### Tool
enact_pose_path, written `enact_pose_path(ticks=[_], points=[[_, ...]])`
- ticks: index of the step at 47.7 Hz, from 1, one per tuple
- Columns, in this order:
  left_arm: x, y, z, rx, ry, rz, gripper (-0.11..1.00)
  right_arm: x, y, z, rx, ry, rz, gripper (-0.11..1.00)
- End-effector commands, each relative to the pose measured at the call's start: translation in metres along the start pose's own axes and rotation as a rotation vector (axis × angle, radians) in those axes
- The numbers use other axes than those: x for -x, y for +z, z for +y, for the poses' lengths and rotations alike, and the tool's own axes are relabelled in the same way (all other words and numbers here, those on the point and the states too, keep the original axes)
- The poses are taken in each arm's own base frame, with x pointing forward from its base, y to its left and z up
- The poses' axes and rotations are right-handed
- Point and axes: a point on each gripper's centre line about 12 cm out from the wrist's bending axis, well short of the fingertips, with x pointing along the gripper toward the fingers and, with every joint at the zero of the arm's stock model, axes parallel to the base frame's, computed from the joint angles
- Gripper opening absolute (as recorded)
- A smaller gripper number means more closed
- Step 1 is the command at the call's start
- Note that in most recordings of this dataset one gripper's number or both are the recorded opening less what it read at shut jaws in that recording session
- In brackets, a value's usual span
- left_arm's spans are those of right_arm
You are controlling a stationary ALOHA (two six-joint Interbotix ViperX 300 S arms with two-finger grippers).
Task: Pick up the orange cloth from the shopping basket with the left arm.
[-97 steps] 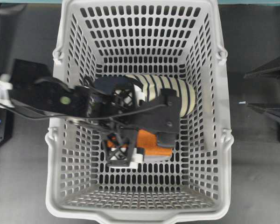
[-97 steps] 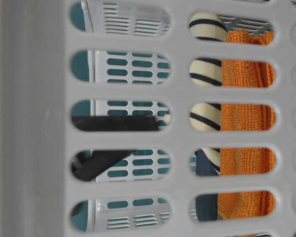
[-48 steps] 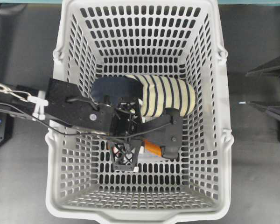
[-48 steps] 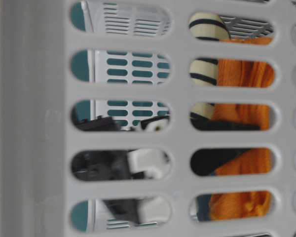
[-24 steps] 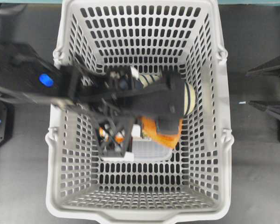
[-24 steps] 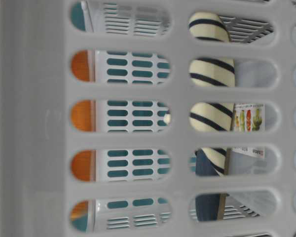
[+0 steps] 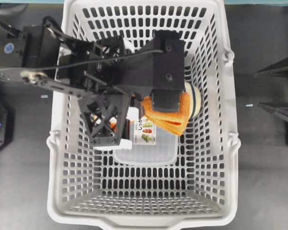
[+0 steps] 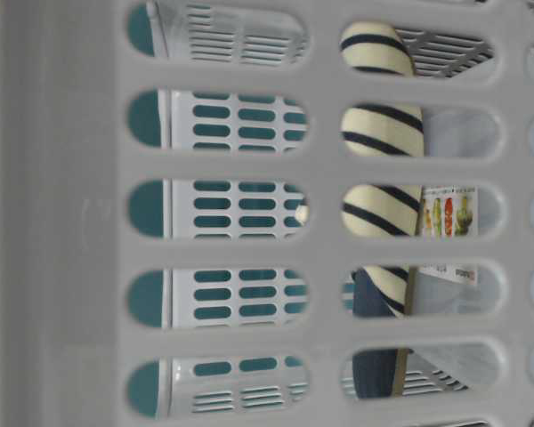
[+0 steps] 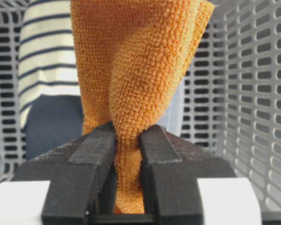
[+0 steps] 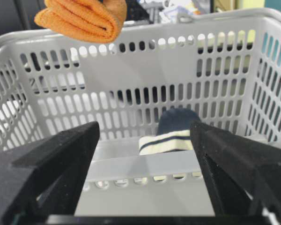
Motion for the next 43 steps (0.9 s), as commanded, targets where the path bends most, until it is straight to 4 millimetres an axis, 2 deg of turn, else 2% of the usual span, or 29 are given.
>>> enact_pose_path(ticks=[1,43], points=[[0.0176,0.0057,0.0000,0.001,-0.001,-0.049,0.10,-0.0009,0.0036,0.0000,-0.002,-0.001,-0.009,0.75],[0.0129,0.0029,0.0007,0.005,0.001,-0.031,0.10,-0.0008,0.0023,-0.0001,-0.002,-0.001,-0.006,0.75]])
